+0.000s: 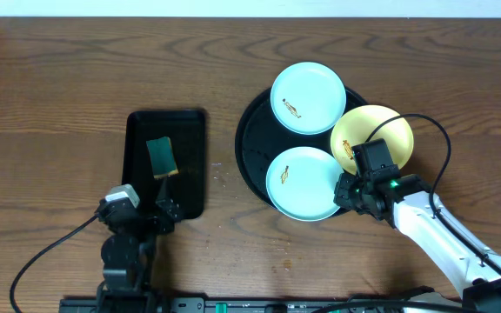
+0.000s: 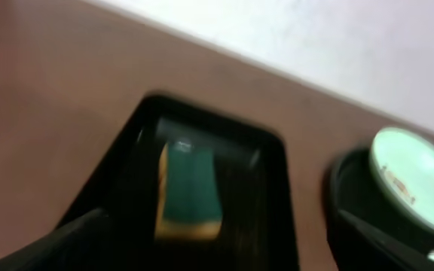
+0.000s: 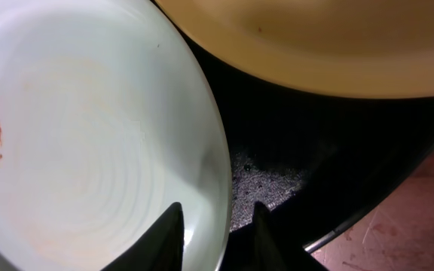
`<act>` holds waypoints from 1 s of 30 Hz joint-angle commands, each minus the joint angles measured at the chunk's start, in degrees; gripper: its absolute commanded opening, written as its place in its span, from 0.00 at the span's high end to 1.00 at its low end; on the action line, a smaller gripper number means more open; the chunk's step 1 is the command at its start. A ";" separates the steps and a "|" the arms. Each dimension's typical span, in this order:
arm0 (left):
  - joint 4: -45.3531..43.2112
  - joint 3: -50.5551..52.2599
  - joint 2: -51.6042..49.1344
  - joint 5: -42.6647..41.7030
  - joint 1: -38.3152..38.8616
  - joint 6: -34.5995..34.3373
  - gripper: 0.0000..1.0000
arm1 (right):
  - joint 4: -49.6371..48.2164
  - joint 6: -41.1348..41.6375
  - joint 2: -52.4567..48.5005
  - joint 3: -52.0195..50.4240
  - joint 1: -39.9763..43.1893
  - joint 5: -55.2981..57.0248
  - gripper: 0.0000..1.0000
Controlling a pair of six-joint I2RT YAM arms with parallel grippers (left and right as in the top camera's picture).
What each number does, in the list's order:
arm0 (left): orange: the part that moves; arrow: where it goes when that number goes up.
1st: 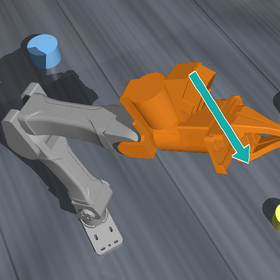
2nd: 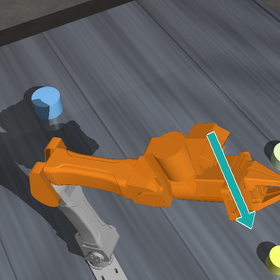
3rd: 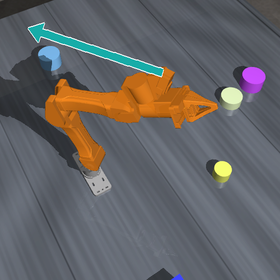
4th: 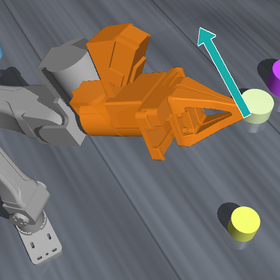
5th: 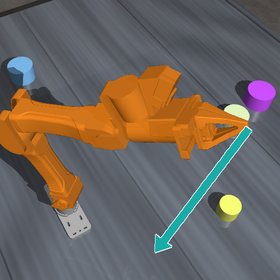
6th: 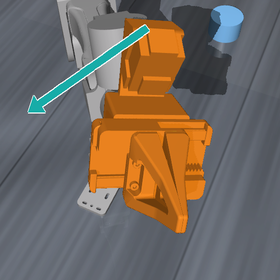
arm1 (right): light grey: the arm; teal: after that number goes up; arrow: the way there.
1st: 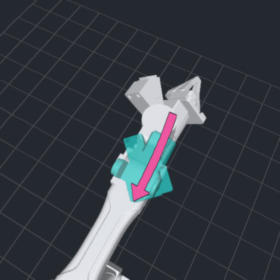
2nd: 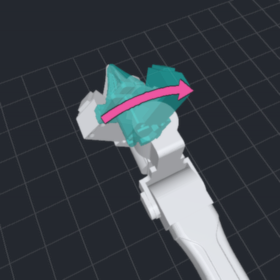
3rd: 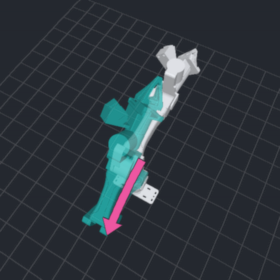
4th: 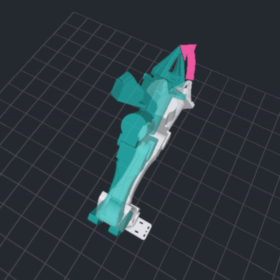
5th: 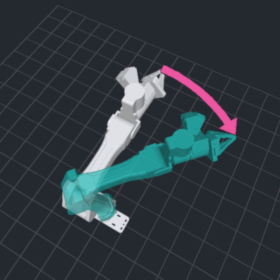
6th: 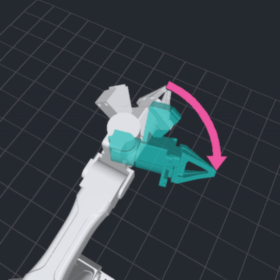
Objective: Clean dirty plates on tray and stack at the side
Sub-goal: 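Reach the left gripper down to the green sponge on the black tray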
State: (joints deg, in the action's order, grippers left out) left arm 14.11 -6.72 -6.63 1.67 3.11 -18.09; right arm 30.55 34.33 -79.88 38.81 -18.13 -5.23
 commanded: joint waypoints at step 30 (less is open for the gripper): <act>46.18 -78.73 -98.25 0.33 0.07 8.61 0.06 | -0.57 -1.64 0.04 -0.31 -0.07 0.70 0.55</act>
State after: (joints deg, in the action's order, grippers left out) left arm 61.12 -84.58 -102.00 1.69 3.11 -8.99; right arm 30.11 33.61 -79.88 38.44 -18.17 -5.10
